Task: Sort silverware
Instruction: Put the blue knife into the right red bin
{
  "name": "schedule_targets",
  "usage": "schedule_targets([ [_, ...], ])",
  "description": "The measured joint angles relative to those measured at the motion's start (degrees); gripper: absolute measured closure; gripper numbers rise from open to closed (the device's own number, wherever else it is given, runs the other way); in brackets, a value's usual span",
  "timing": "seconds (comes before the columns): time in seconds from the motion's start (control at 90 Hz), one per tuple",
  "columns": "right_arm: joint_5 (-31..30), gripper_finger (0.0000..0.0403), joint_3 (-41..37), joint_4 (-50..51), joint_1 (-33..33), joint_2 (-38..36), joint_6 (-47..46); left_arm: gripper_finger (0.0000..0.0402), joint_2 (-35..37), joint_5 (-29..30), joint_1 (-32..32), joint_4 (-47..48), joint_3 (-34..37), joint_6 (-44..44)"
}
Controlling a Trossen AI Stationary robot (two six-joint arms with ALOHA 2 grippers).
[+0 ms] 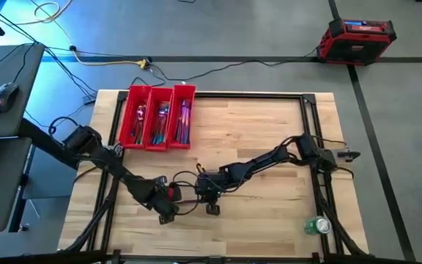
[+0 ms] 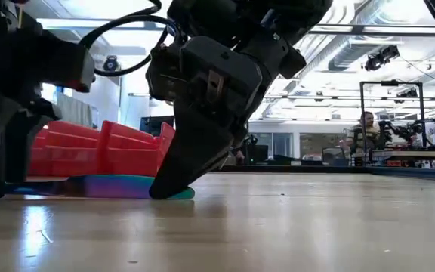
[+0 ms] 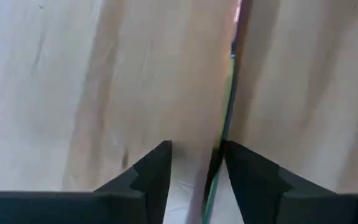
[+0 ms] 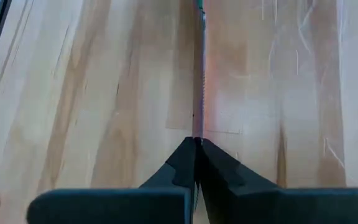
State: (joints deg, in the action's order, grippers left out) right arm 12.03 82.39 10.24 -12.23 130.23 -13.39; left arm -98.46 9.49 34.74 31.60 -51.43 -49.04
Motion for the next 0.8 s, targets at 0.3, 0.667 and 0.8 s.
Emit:
schedule_targets([
  [0.3, 2.16, 0.0374, -0.33, 1.08, 0.66, -3.05, 0.65, 0.0392, -0.33, -2.65, 0.09, -2.03, 0.94, -1.19],
  [0.667, -17.1, 0.0242, -1.49, 23.62, 1.38, -17.58, 1.05, 0.0401, 2.72, 4.7, 2.07, -0.34, 1.33, -18.86],
  [0.8, -30.25, 0.0234, -6.11, 27.05, -0.03, -21.68, -5.34, 0.0401, 10.81, 20.95, 3.84, 3.72, 1.19, -28.68],
])
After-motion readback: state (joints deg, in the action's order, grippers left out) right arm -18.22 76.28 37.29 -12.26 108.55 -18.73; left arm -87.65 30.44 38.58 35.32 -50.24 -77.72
